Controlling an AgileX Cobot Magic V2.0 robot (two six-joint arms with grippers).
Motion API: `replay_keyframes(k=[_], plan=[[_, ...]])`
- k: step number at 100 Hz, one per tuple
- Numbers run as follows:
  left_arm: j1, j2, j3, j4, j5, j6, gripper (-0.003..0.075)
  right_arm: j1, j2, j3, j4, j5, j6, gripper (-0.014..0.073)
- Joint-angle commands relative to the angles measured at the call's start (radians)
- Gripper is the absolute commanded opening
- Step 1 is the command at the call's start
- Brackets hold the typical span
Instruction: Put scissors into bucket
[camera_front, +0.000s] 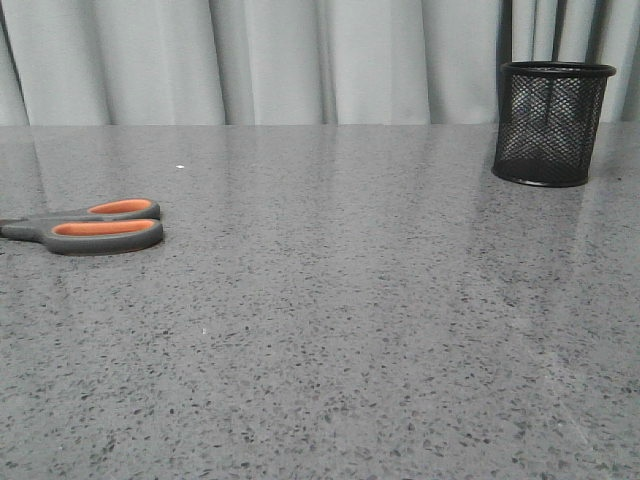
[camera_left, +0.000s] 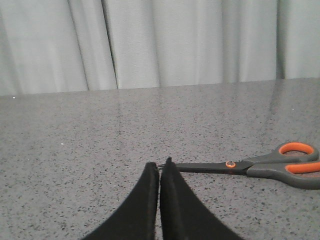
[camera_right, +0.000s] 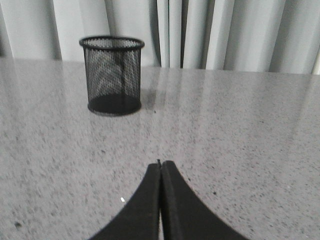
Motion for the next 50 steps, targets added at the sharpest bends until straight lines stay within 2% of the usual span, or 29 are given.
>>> replay_keyframes(k=[1,27,39,50], plan=[[0.001,-0.024,0.018,-0.101,-0.084,-0.010,-0.0020,-0.005,-0.020,0.026,0.081,-0.123,-0.005,-0.0069],[0.001,-0.024,0.016,-0.445,-0.161,-0.010,-0.0020,-0.005,-0.020,0.026,0.323,-0.209,-0.005,-0.0069],[0.001,-0.024,0.016,-0.529,-0.203,-0.010,-0.0020,-0.005,-0.020,0.026,0.404,-0.209,-0.005,-0.0069],[0.001,-0.024,0.016,-0.534,-0.232,-0.010,-0.0020,-0.005,-0.020,0.026,0.422,-0.209,-0.005,-0.0069]])
